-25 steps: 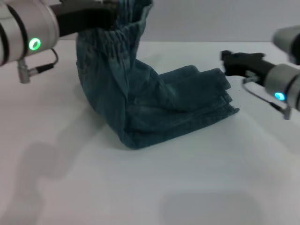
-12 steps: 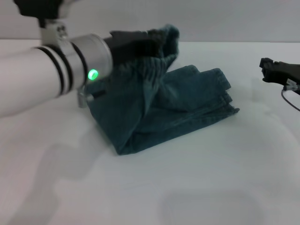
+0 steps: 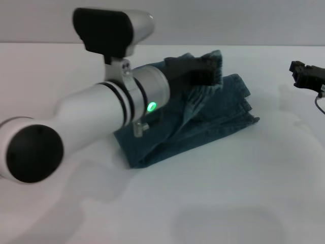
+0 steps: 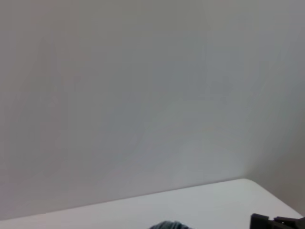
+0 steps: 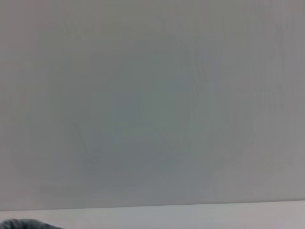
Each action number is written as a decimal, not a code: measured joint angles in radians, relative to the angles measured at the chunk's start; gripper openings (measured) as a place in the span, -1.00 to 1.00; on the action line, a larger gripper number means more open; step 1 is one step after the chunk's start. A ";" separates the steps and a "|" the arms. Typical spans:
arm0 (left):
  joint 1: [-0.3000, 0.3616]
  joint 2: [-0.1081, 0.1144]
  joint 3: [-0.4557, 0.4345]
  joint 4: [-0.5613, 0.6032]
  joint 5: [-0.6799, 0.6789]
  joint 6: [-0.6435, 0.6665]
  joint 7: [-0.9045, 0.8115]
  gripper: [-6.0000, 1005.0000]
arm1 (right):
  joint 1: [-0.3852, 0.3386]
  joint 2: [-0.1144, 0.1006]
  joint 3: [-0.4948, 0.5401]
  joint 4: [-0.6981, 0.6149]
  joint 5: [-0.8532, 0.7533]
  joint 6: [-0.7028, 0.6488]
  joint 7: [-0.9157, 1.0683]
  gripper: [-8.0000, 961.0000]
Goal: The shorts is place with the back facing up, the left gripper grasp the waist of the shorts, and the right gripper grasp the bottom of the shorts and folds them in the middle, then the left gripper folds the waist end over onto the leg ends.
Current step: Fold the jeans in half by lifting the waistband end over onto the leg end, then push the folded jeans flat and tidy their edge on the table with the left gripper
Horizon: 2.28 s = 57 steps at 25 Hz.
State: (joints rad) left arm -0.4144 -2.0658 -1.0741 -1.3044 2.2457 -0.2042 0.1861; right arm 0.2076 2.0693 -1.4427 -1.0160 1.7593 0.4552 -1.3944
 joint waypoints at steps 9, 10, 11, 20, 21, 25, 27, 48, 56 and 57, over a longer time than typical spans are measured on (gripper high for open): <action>-0.077 -0.002 0.093 0.112 -0.022 0.140 -0.010 -0.82 | -0.005 0.000 0.002 -0.003 -0.006 0.015 0.000 -0.83; -0.077 -0.002 0.109 0.120 -0.022 0.165 -0.010 -0.82 | -0.006 0.000 0.002 -0.004 -0.006 0.016 0.000 -0.83; -0.078 -0.002 0.124 0.129 -0.023 0.195 -0.010 -0.82 | -0.006 0.000 0.002 -0.005 -0.006 0.018 0.000 -0.82; -0.097 -0.004 0.215 0.171 -0.021 0.323 -0.020 -0.41 | -0.003 0.000 0.002 -0.005 -0.008 0.024 0.000 -0.82; -0.097 -0.004 0.220 0.171 -0.019 0.334 -0.020 -0.35 | -0.003 0.000 0.001 -0.005 -0.008 0.025 0.000 -0.82; -0.079 -0.001 0.235 0.175 -0.010 0.402 -0.013 -0.10 | -0.006 0.000 0.000 -0.005 -0.009 0.029 -0.004 -0.82; -0.057 0.002 0.241 0.182 0.005 0.446 -0.010 0.02 | -0.010 0.002 0.001 -0.007 -0.009 0.038 -0.019 -0.81; 0.119 0.001 0.353 0.500 0.205 1.018 -0.132 -0.53 | -0.024 0.015 -0.086 -0.101 0.250 0.042 -0.681 -0.80; 0.105 0.001 0.353 0.499 0.206 1.019 -0.132 -0.76 | -0.027 0.017 -0.158 -0.016 0.500 0.074 -1.013 -0.80; 0.102 0.001 0.353 0.500 0.205 1.018 -0.132 -0.77 | -0.027 0.017 -0.158 -0.016 0.500 0.074 -1.013 -0.80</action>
State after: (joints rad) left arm -0.3119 -2.0650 -0.7215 -0.8046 2.4510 0.8134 0.0536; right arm 0.1805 2.0868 -1.6009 -1.0317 2.2593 0.5295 -2.4069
